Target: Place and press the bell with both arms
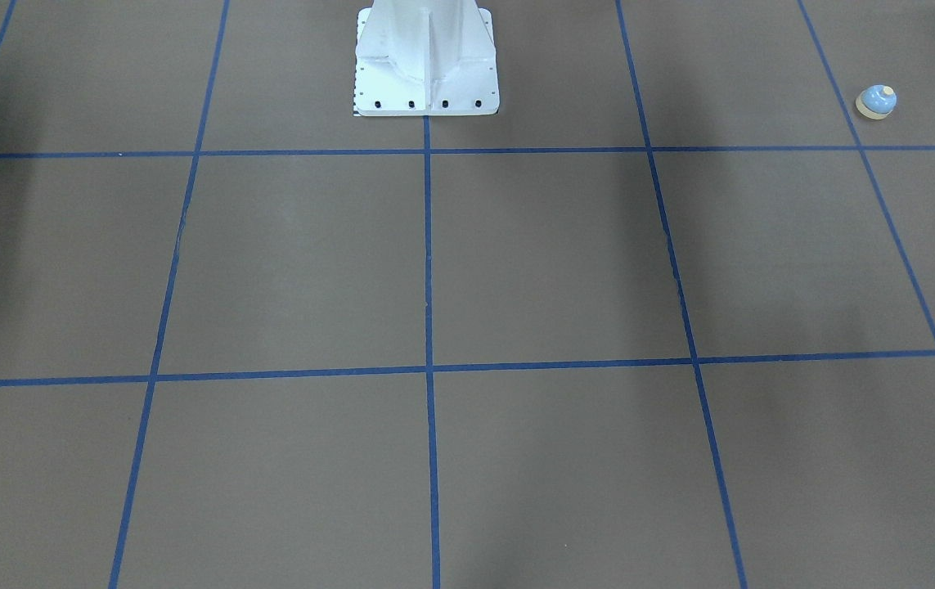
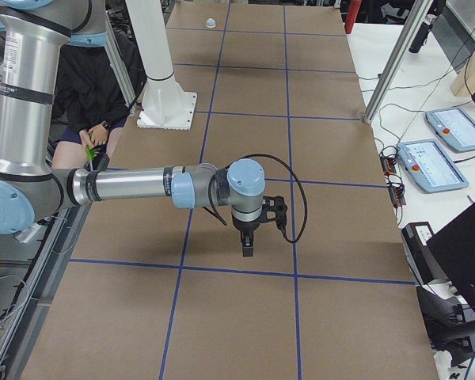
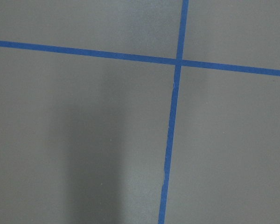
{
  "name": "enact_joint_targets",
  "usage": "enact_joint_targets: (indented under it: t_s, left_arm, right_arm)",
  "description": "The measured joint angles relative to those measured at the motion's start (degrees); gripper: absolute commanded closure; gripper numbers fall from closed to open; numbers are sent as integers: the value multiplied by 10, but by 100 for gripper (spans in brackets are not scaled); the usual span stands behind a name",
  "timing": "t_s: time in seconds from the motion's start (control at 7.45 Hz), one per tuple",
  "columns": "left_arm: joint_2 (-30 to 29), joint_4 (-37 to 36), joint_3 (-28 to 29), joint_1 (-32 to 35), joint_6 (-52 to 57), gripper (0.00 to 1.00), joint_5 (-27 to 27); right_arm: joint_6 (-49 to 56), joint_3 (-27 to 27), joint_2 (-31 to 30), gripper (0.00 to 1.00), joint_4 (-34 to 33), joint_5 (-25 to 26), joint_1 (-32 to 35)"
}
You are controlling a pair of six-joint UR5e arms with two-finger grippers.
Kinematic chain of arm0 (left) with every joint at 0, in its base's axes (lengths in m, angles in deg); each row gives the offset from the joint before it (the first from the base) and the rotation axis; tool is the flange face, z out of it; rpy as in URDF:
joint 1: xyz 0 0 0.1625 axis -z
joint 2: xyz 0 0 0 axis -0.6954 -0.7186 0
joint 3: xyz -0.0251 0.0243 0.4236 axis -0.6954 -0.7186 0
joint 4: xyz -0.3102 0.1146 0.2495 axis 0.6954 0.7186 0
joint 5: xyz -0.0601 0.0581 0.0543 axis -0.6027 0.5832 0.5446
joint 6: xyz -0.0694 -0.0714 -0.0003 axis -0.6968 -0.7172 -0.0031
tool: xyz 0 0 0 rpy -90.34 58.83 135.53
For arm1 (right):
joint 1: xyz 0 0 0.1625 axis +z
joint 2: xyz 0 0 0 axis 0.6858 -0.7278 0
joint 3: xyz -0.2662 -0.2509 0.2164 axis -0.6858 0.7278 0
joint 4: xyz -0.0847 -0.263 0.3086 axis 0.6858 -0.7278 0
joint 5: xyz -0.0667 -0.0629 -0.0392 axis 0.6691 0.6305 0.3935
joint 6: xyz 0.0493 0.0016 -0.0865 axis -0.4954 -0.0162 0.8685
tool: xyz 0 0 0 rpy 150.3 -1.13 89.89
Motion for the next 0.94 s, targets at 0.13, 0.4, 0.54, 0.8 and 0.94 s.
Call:
enact_joint_targets:
  t_s: [0.13,0.4,0.54,0.8,0.94]
  left_arm:
    - [0,0,0,0,0,0,1]
    - [-3,1,-6,1,1,0,2]
    - [-10,2,-11,1,1,0,3]
    - [-27,8,-10,1,-3,0,5]
    - [-33,8,0,0,-5,0,5]
  right_arm:
    - [0,0,0,0,0,0,0]
    - [-1,-1,0,0,0,0,0]
    - [-1,-1,0,0,0,0,0]
    - [-1,-2,0,0,0,-1,1]
    - [-2,-1,0,0,0,-1,1]
